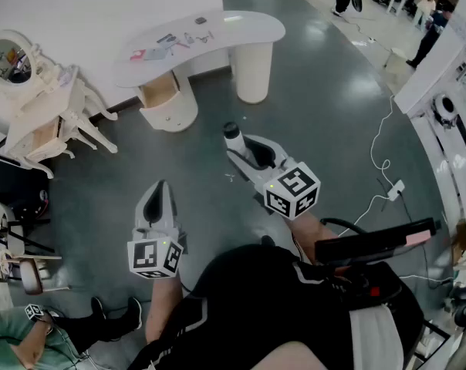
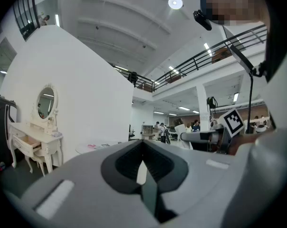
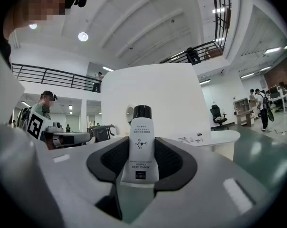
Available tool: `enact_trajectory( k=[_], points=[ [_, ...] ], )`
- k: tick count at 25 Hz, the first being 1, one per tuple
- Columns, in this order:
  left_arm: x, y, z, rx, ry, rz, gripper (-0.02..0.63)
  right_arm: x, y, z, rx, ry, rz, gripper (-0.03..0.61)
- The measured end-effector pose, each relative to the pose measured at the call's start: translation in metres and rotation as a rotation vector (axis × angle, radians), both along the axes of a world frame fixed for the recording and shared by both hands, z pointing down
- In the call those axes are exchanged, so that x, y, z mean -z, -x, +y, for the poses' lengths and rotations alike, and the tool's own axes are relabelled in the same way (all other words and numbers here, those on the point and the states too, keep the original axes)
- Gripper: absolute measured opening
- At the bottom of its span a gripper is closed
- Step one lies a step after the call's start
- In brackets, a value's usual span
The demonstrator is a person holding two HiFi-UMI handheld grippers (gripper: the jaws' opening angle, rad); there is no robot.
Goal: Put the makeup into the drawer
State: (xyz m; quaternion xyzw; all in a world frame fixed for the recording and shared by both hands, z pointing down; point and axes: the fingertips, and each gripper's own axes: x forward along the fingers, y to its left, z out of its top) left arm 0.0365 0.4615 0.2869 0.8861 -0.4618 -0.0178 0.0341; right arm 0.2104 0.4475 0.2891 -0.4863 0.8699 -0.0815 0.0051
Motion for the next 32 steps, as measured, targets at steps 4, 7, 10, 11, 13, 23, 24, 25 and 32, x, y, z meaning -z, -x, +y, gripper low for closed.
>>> enact_trajectory(
  k=[4,7,10,11,13,23,24,25,32],
  points=[
    [-0.002,0.0,0.004,-0.006,0.018,0.007,-0.002,-0.001,-0.001,0.006,-0.01,0.001,-0.006,0.17],
    [-0.004,0.002,0.004,0.006,0.028,0.012,-0.002,-0.001,0.0,0.007,-0.008,-0.001,-0.008,0.17],
    [-0.005,0.002,0.006,0.005,0.023,0.003,-0.001,-0.003,-0.001,0.008,-0.007,-0.003,-0.009,0.17],
    [-0.005,0.001,0.006,0.006,0.023,0.002,-0.002,-0.003,-0.001,0.008,-0.006,-0.003,-0.009,0.17],
    [-0.005,0.002,0.008,0.012,0.023,0.003,-0.002,-0.003,-0.001,0.009,-0.004,-0.001,-0.01,0.17],
    [-0.004,0.014,0.007,0.035,0.021,0.002,-0.001,0.005,0.002,0.005,-0.007,-0.027,-0.064,0.173],
    [-0.004,0.016,0.005,0.032,0.02,0.001,-0.002,0.006,0.005,0.004,-0.006,-0.028,-0.065,0.173],
    [-0.004,0.018,0.003,0.029,0.02,0.0,0.0,0.006,0.008,0.003,-0.006,-0.03,-0.066,0.17],
    [0.004,0.043,-0.001,0.015,-0.018,0.06,0.0,0.004,0.033,0.0,-0.011,-0.013,-0.092,0.17]
  ],
)
